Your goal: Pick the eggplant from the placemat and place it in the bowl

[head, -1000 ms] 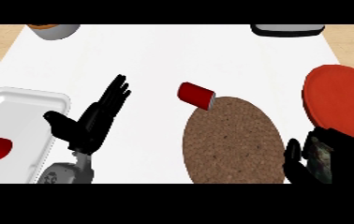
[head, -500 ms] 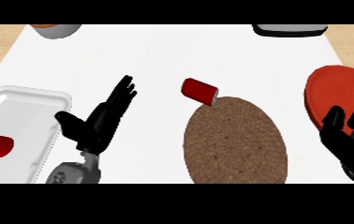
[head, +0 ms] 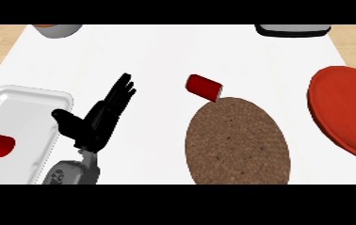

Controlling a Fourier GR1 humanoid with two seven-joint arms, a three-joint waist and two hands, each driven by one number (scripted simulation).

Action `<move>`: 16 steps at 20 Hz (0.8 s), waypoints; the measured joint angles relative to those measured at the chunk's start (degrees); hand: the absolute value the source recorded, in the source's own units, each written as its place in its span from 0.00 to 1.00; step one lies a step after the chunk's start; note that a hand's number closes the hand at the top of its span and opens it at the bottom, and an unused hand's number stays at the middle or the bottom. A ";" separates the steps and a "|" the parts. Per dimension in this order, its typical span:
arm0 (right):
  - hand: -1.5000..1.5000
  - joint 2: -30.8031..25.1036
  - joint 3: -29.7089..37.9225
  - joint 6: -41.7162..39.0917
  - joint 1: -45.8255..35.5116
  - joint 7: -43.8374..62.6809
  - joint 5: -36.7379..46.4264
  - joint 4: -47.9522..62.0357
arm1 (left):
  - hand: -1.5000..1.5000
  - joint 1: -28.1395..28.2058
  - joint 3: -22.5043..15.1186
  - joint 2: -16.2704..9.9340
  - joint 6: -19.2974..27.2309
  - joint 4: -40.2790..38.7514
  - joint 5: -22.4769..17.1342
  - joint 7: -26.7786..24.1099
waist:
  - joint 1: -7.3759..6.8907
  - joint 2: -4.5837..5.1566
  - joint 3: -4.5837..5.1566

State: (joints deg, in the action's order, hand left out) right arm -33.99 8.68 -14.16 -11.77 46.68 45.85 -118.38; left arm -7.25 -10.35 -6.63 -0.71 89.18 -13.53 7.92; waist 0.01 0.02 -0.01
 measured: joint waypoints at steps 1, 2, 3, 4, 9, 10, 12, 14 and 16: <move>1.00 -0.12 1.03 1.40 -0.05 -2.36 0.05 2.84 | 0.50 -0.17 0.24 0.08 -0.26 -0.46 -0.01 -0.32 | -0.05 0.02 0.00; 1.00 -0.78 2.31 2.08 -0.73 -4.45 -0.32 5.71 | 0.50 0.32 0.55 -0.08 -1.04 -1.26 -0.15 -1.46 | -0.13 0.06 -0.02; 1.00 -1.10 3.18 3.49 -0.76 -6.94 -0.07 8.77 | 0.50 0.48 0.61 -0.18 -1.16 -1.19 0.01 -1.46 | -0.20 0.08 0.00; 1.00 -1.60 3.98 4.21 -1.45 -8.83 -0.03 11.68 | 0.50 0.49 0.63 0.04 -1.30 -1.91 0.18 -1.80 | -0.24 0.10 -0.02; 1.00 -2.71 4.09 10.04 -6.06 -16.31 4.11 27.47 | 0.50 0.67 0.57 0.27 -1.83 -0.70 0.37 -0.92 | -0.70 0.17 -0.02; 1.00 -2.82 4.03 11.30 -7.55 -17.78 4.79 31.08 | 0.50 0.34 0.94 0.09 -2.01 -0.37 -0.02 -0.11 | -0.83 0.19 -0.03; 1.00 -3.04 4.02 14.18 -8.58 -20.89 6.36 38.05 | 0.50 -0.32 0.74 0.68 -1.49 -0.33 0.32 0.45 | -0.99 0.27 -0.03; 1.00 -3.85 4.10 13.72 -9.92 -21.99 7.05 44.24 | 0.50 -0.47 0.42 0.93 -1.31 0.32 0.51 1.02 | -1.24 0.34 -0.04; 0.00 -3.54 5.10 14.37 -11.88 -22.48 6.91 51.00 | 0.50 -1.11 0.69 1.03 -1.73 -0.33 0.24 0.94 | -1.43 0.46 -0.06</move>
State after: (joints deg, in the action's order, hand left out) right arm -37.53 13.78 0.21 -23.65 24.21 52.76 -67.39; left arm -8.37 -9.66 -5.60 -2.45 88.85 -13.29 8.86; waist -1.41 0.49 -0.07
